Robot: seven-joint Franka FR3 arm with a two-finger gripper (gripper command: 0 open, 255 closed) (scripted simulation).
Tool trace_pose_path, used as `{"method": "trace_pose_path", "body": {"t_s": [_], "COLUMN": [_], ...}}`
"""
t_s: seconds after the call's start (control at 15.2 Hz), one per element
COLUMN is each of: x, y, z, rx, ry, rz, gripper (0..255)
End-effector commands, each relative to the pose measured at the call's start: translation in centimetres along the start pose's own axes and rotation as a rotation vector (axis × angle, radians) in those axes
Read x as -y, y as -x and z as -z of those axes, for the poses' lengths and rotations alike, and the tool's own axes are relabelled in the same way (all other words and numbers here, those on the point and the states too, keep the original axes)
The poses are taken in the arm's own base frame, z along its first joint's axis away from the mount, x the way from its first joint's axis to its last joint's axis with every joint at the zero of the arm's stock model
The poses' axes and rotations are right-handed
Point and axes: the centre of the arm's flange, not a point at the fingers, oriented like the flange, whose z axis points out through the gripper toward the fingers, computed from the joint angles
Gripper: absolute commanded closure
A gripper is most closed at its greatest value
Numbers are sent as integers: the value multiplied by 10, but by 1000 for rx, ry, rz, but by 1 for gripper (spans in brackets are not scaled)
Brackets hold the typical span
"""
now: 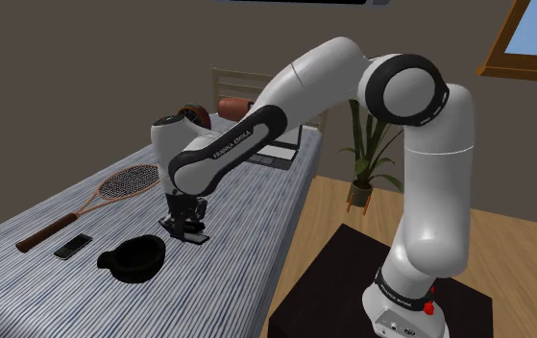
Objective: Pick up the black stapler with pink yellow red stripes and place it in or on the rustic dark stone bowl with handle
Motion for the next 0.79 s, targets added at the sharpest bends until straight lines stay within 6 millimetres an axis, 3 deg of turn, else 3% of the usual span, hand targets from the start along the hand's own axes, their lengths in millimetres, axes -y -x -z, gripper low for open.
{"method": "trace_pose_path", "body": {"t_s": [0.0, 0.66, 0.73], "x": [17, 98, 112], "y": [-22, -127, -146], "z": [-2, -2, -2], "rx": [0, 0, 0], "ry": [1, 1, 1], "rz": [-1, -1, -1], "gripper": [255, 255, 255]}}
